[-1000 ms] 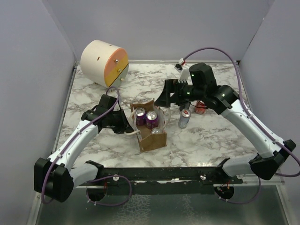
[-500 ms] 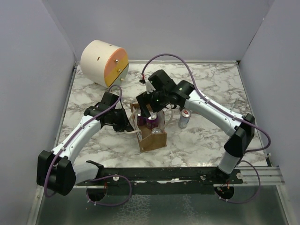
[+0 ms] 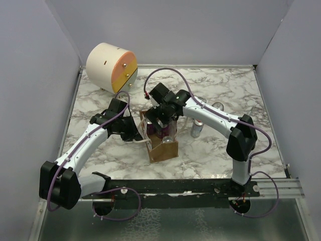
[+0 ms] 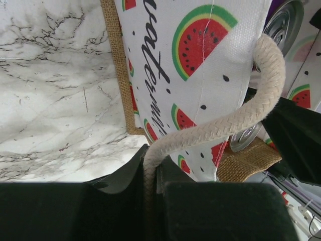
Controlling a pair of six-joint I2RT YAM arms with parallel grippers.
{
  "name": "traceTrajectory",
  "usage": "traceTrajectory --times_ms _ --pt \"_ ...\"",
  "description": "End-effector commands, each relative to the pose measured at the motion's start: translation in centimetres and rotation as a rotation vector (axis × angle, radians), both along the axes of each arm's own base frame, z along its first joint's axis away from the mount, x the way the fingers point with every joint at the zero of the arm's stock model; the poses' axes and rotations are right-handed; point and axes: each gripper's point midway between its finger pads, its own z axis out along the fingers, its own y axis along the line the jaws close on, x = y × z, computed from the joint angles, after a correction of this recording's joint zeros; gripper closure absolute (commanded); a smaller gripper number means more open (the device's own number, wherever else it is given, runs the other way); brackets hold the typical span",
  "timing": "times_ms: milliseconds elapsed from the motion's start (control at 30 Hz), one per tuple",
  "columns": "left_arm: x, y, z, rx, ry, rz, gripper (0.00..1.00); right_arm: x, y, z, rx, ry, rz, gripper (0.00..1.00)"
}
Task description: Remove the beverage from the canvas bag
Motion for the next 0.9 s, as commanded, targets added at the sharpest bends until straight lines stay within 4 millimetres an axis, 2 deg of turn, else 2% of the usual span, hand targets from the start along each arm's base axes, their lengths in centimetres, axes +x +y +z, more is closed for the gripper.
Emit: traceTrajectory --times_ms 0,633,867 --pt "0.1 0.4 -0.2 0.014 0.005 0.039 1.00 1.3 0.6 -0.1 -0.016 -0.049 0.019 0.13" --pt "0.2 0.7 0.0 0.041 0.005 0.019 1.00 1.9 0.7 -6.7 -0.090 0.003 -0.028 0.13" --pt "0.4 0.7 0.1 0.046 -0.007 0.001 1.00 1.6 0.7 -7.3 -0.092 0.022 -0.055 0.14"
